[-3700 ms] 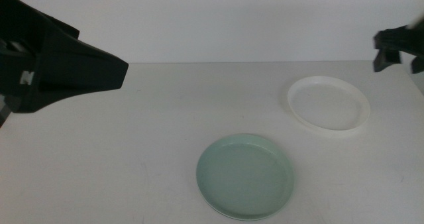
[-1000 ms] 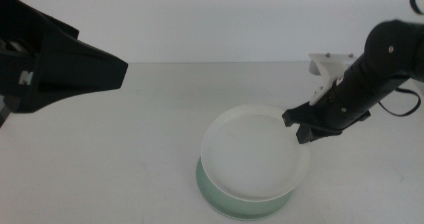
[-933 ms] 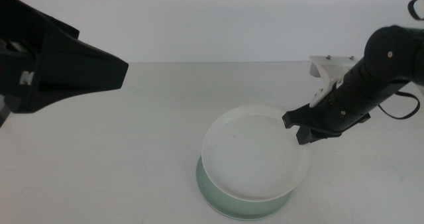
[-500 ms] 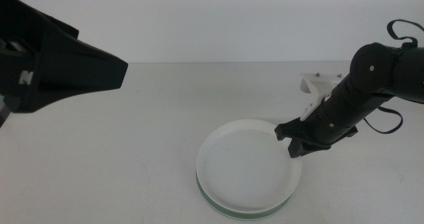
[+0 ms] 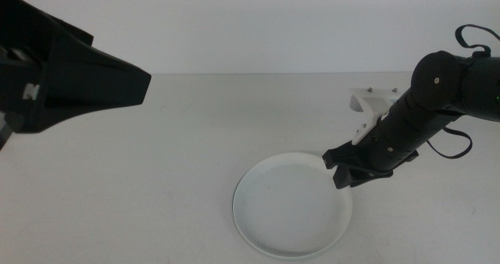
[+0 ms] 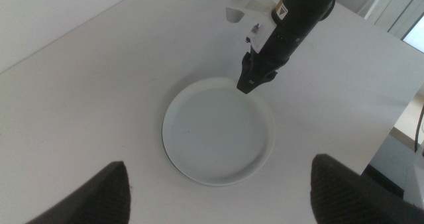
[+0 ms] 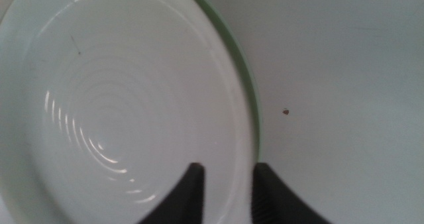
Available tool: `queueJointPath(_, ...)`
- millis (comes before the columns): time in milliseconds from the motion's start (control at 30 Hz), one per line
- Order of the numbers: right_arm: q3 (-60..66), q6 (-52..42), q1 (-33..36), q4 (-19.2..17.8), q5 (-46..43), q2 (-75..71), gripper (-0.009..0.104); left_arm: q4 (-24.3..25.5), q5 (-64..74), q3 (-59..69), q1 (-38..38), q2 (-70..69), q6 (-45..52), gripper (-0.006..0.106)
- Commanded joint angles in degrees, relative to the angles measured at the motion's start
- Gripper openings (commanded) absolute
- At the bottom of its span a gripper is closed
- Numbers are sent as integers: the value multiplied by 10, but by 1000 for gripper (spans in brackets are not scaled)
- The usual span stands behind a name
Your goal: Stack the three bowls on top of each other.
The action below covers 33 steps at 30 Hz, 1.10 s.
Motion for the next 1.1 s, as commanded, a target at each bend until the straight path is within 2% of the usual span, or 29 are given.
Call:
queueJointPath(0,-14,-7,0,12,-1,-28,30,-19,-28,-16,0,-5,-2,105)
queueJointPath(167,-30,-7,-3,11,20,-48,51,-22,-32,-16,0,-5,-2,105)
queueJointPath(267,-54,-15,-3,10,27,-77,57,-20,-71,-17,0,-1,-1,105)
queueJointPath(367,-98,-17,-14,10,44,-112,57,-3,-125,-21,0,19,-41,105)
queueJointPath(667,-249,-16,-130,9,111,-176,57,176,-133,-173,12,172,-191,105)
queueJointPath(833,-276,-36,-209,11,140,-196,57,166,-69,-285,99,245,-199,105)
queueJointPath(1067,-275,-36,-283,14,124,-240,57,158,-49,-295,209,223,-186,105)
